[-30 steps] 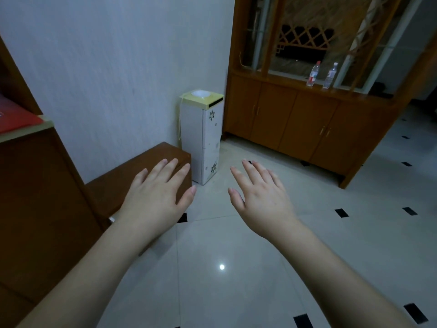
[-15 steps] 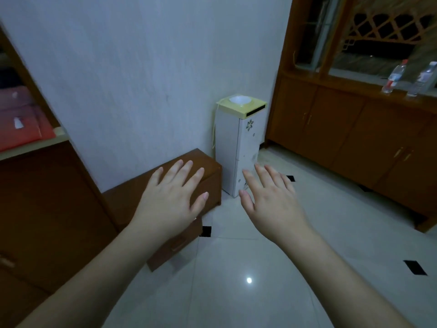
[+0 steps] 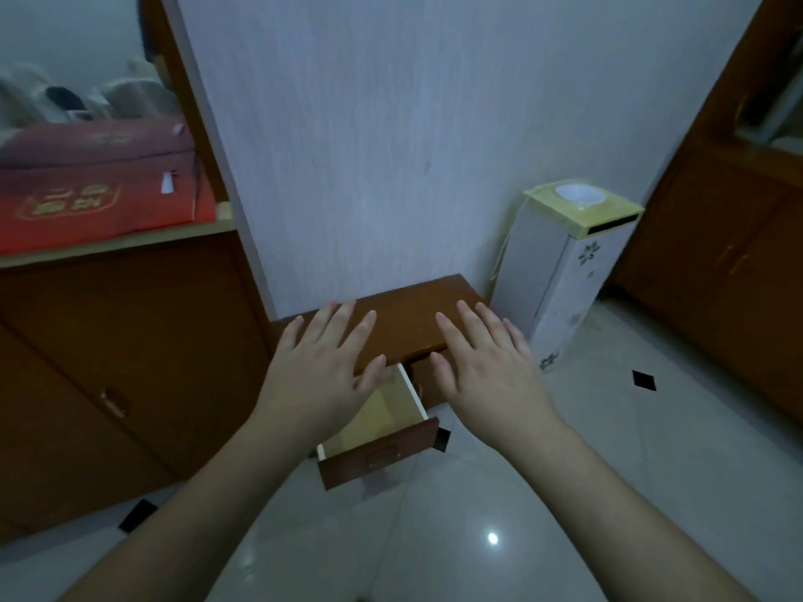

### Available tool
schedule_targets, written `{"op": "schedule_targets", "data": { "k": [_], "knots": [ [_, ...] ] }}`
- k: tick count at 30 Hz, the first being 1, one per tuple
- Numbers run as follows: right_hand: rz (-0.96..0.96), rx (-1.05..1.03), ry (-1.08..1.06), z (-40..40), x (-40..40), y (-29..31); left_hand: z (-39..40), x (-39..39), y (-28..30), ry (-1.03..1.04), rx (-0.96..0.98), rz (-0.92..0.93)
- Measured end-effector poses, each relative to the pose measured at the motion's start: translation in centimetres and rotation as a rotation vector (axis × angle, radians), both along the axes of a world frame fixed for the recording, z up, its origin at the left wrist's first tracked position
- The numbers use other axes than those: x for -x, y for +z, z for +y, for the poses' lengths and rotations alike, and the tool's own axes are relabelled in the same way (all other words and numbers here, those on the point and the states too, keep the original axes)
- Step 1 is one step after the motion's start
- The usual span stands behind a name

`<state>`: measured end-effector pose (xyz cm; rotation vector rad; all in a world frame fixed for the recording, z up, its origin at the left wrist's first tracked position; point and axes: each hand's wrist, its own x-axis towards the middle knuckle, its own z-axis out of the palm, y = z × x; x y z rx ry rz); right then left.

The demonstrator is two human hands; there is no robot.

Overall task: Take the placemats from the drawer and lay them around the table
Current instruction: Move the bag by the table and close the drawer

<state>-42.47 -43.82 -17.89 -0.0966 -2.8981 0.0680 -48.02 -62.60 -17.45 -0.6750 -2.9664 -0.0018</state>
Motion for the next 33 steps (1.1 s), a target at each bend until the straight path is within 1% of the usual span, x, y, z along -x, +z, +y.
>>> {"op": "schedule_targets", "data": {
  "k": [4,7,14,20,26,30,33],
  "knots": [
    [-0.010,-0.013,0.087,-2.3,5.8,-0.6,-2.4,4.6,-1.7,0.070,-0.063,0.001],
    [-0.007,-0.020,0.142,-3.5,9.4,-1.0,-3.3,7.7,-2.4,0.093,-0.072,-0.024],
    [-0.005,0.003,0.222,-3.8,16.0,-2.7,-4.0,13.1,-4.0,0.131,-0.081,0.042],
    [0.003,-0.012,0.304,-1.7,21.1,-4.7,-2.5,16.7,-6.3,0.205,-0.047,0.073],
    [-0.021,0.014,0.387,2.6,25.7,-6.9,2.5,20.0,-9.1,0.288,-0.050,0.066],
    [-0.027,0.013,0.423,5.5,28.7,-8.6,5.2,21.7,-11.1,0.278,-0.018,0.088],
    [-0.027,0.015,0.450,6.2,30.2,-10.5,5.3,22.2,-12.6,0.315,0.011,0.090]
  ]
}}
